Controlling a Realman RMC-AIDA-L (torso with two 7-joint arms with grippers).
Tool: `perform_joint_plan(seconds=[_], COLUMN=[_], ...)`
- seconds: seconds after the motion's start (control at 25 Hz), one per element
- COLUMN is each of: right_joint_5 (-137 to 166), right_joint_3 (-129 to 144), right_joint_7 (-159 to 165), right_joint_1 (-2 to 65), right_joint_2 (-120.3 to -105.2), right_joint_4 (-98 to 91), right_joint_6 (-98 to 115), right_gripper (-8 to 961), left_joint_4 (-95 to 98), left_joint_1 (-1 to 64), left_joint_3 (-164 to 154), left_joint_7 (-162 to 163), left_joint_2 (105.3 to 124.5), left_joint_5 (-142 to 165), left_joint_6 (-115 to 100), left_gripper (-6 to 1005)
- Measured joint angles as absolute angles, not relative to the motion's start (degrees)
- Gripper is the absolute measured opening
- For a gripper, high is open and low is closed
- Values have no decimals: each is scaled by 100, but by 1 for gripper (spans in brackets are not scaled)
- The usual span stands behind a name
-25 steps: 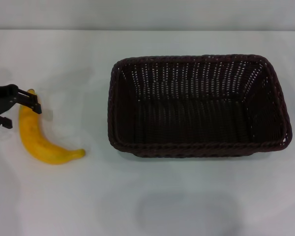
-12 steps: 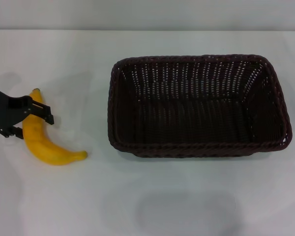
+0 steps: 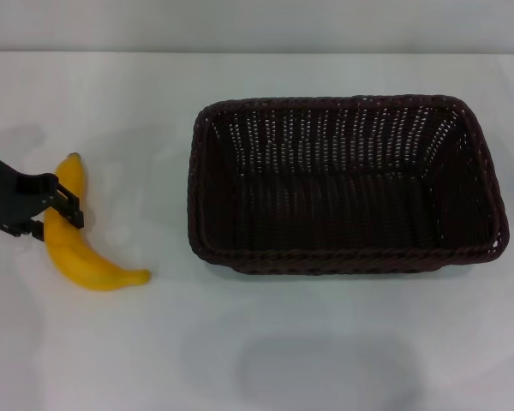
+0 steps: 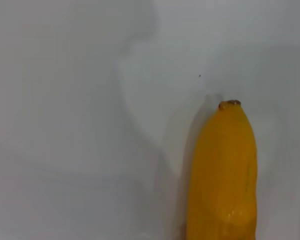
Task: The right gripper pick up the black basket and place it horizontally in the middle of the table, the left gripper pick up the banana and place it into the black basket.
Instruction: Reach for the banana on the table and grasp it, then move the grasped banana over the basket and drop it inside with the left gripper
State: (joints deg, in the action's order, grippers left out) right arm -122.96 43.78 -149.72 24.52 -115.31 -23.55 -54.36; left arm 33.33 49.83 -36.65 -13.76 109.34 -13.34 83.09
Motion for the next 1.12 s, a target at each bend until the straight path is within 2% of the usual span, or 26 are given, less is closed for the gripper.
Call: perform_joint_plan(seconds=[0.2, 0.4, 0.64, 0.72, 0.84, 1.12], right_joint_5=[-12296, -12303, -12409, -12412, -12413, -12425], right_joint_3=[4377, 4377, 4377, 4376, 4377, 4382], right_joint_7=[-14969, -14958, -14941, -14942, -14939, -14927], right_joint_1=[2452, 2423, 2391, 2384, 2393, 2431], right_joint_2=[-11531, -11531, -11531, -11531, -11531, -11531], right_joint_4=[-2355, -2355, -2388, -2403, -2407, -2426], right_joint_6=[-5427, -5418, -5454, -5478, -5491, -5578], right_gripper=[854, 855, 855, 855, 855, 854], left_joint_4=[3412, 4161, 5158, 5175, 4999, 4196], left_joint_1=[5087, 4992, 4643, 4600, 4640, 5205], left_joint_3=[-3842, -3810, -3798, -3802, -3848, -4639], left_joint_7=[-1490, -1894, -2771, -3094, -3630, -4475], left_joint_2=[10920, 10824, 10432, 10371, 10401, 10653], left_joint_5=[-1428, -2270, -4498, -5187, -5894, -5979], left_joint_6=[8204, 8527, 9517, 9735, 9972, 10117], left_gripper=[545, 523, 516, 515, 515, 520])
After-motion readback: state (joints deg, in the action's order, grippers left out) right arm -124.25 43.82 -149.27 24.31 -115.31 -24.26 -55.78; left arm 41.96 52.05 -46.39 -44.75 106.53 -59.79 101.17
